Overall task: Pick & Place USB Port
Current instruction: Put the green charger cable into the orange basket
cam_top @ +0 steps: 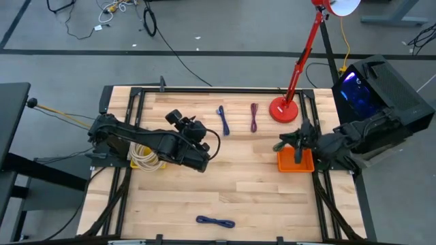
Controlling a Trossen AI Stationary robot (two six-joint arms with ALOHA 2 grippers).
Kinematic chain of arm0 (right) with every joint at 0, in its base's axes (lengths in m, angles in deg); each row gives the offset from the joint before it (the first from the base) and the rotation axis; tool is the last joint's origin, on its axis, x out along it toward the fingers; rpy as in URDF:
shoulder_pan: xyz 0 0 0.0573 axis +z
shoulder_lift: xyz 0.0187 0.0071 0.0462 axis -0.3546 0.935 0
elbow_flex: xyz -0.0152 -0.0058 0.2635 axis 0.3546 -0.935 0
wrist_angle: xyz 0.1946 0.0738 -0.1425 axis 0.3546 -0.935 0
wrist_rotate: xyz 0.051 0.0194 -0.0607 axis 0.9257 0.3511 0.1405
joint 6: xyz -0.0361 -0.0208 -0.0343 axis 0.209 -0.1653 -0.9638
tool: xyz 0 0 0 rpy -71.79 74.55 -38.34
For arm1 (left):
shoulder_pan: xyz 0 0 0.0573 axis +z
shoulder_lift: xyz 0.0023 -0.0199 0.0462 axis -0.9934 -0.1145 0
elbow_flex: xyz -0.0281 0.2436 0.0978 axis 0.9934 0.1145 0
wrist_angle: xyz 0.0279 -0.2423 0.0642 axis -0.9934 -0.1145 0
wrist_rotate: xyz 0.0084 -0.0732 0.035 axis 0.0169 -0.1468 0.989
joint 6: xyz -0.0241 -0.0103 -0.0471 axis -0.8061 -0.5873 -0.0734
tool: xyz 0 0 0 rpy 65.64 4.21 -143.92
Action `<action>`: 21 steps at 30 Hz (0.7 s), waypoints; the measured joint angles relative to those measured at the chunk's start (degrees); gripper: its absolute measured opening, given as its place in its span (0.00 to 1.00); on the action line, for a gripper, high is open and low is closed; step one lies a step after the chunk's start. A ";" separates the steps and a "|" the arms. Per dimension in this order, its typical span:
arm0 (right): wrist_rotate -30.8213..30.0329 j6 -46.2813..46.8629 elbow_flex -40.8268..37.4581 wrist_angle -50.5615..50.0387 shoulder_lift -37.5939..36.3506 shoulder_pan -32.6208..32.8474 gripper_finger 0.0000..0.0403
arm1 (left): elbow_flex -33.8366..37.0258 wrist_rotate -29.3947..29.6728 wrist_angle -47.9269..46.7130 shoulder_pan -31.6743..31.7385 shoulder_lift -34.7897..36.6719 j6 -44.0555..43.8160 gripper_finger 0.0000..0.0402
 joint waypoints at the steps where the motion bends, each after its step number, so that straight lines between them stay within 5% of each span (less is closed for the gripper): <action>1: 0.08 1.06 0.48 -2.38 0.00 0.31 0.02 | 0.00 0.00 -0.01 0.00 0.00 0.00 0.36; 12: 6.44 11.36 10.64 -22.84 0.85 1.93 0.02 | 0.00 -0.02 -0.05 0.00 -0.02 0.00 0.36; 21: 18.09 19.20 11.20 -32.86 5.22 1.90 0.02 | 0.00 -0.06 -0.06 0.00 -0.04 0.00 0.36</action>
